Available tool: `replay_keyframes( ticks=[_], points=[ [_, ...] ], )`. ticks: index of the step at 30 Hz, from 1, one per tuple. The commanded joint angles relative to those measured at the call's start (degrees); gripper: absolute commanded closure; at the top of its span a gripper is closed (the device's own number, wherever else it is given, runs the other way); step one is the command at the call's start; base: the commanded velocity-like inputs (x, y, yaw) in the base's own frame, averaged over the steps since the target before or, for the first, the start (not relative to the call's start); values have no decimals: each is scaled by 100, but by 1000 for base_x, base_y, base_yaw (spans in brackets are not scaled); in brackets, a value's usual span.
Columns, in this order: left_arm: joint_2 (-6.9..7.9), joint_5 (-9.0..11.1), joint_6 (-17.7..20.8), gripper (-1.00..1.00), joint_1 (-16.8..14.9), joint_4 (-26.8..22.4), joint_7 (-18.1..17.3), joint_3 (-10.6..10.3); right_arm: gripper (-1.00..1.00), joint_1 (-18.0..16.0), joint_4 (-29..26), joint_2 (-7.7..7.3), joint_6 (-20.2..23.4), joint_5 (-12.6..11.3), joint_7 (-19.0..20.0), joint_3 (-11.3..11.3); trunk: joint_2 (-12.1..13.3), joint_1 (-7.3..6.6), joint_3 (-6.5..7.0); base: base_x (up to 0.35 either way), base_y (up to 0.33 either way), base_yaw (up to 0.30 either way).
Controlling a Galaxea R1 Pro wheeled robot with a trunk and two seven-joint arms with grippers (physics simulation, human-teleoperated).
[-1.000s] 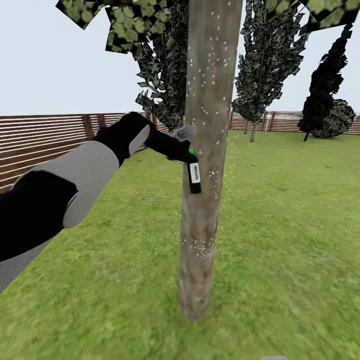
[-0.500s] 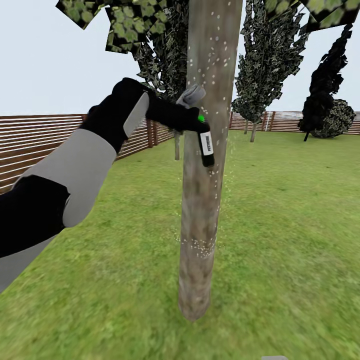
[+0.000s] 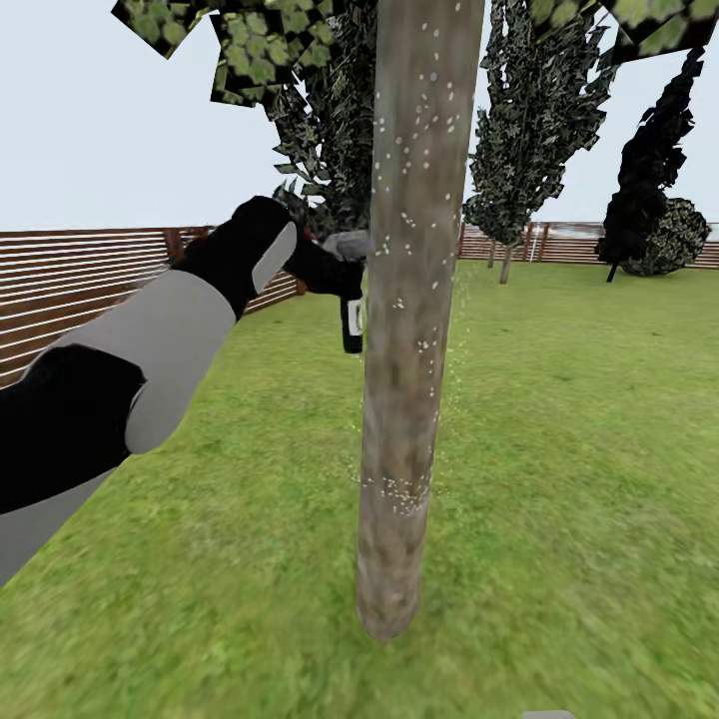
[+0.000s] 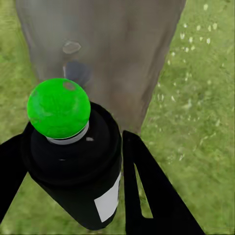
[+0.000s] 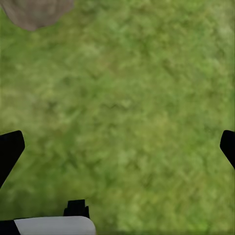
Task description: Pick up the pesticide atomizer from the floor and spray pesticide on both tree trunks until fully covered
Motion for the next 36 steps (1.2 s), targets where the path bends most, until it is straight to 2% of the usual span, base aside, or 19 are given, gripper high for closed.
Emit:
replay_keyframes(
  ticks=[1,2,5,7,8,9,10,11,14,28,30,34,36],
  points=[
    [-2,94,-32,100,-3,370,272,25,-100,0,0,0,0,0,0,0,0,0,2,0,0,0],
    [-2,101,-111,100,-3,498,341,25,-100,0,0,0,0,0,0,0,0,0,2,0,0,0],
    [-2,119,-721,100,12,1128,410,26,-100,0,0,0,-2,0,0,0,0,0,2,0,0,0],
    [-2,133,-1140,100,114,1243,400,22,-100,0,0,0,-3,0,0,0,0,0,2,0,0,0],
    [-2,142,-1290,100,172,1276,177,19,-100,0,0,-2,-6,-3,0,-1,0,0,2,0,0,0],
    [-2,142,-1415,100,221,1290,-460,18,-100,0,0,-6,-8,-6,0,-6,0,0,2,0,0,0],
    [-2,141,-1573,100,240,1296,-801,21,-100,0,0,-7,-8,-7,0,-7,0,0,2,0,0,0],
    [-2,140,-1675,100,268,1315,-974,25,-100,0,0,-8,-8,-6,0,-5,0,0,2,0,0,0],
    [-2,131,-1938,100,332,1571,-1153,33,-100,0,0,-9,-8,-1,0,-1,0,0,2,-35,0,0],
    [-2,130,-2012,100,417,1686,-1156,26,-100,2,0,-9,-9,0,0,0,0,0,2,-177,0,0],
    [-2,126,-2017,100,599,1682,-923,15,-100,0,0,-9,-9,0,0,0,0,0,2,-13,0,0],
    [-2,130,-2023,100,651,1641,-642,-7,-100,0,0,-9,-9,0,0,0,0,0,2,-3,0,0],
    [-2,139,-2023,100,655,1610,-204,-8,-100,1,0,-9,-9,0,0,0,0,0,2,0,0,0]
  ],
)
